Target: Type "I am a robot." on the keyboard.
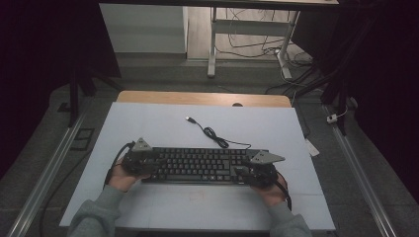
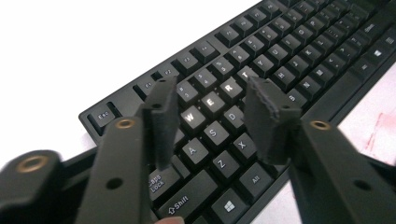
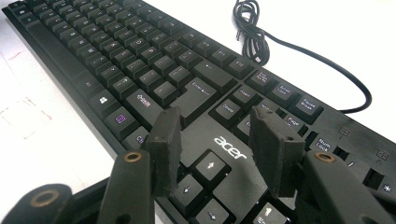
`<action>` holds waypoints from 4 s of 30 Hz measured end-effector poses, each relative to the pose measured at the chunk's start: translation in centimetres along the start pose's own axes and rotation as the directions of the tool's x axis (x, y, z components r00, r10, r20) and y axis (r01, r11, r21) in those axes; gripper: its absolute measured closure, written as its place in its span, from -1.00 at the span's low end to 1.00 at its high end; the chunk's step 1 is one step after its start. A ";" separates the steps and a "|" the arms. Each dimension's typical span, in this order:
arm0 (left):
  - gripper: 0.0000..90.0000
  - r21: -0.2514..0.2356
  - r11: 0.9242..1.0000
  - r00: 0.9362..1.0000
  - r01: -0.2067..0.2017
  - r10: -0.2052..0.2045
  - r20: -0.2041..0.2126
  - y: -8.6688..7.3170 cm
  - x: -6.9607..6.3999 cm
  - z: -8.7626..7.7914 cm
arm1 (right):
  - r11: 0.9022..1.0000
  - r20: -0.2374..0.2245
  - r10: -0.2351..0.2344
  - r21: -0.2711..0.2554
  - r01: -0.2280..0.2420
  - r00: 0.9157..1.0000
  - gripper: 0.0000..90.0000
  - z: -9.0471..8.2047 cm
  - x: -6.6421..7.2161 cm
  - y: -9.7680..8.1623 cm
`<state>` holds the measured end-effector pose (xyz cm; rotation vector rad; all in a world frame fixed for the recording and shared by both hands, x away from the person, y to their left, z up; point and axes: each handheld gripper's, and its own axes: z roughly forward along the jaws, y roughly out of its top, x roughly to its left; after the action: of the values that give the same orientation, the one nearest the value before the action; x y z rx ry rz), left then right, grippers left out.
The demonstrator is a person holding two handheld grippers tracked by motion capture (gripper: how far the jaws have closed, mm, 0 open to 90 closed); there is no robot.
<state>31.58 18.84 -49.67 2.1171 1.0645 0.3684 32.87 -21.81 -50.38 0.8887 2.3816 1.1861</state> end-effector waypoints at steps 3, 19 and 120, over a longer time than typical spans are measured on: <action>0.49 0.009 1.000 1.000 -0.001 0.001 -0.001 -0.1 0.1 0.1 | 1.000 0.005 -0.001 0.003 0.001 1.000 0.20 0.0 0.0 0.0; 0.97 0.073 0.997 1.000 -0.011 0.011 -0.007 -0.6 0.5 1.1 | 1.000 0.003 -0.001 0.004 0.001 1.000 0.20 0.0 0.0 0.0; -0.18 -0.079 0.997 0.991 -0.023 0.033 0.126 0.9 -1.9 -0.4 | 1.000 0.013 0.001 0.001 -0.001 1.000 0.19 0.0 -0.2 -0.1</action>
<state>30.67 17.20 -48.64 2.0597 0.9334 0.2788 32.94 -21.96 -50.44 0.8948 2.3718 1.1765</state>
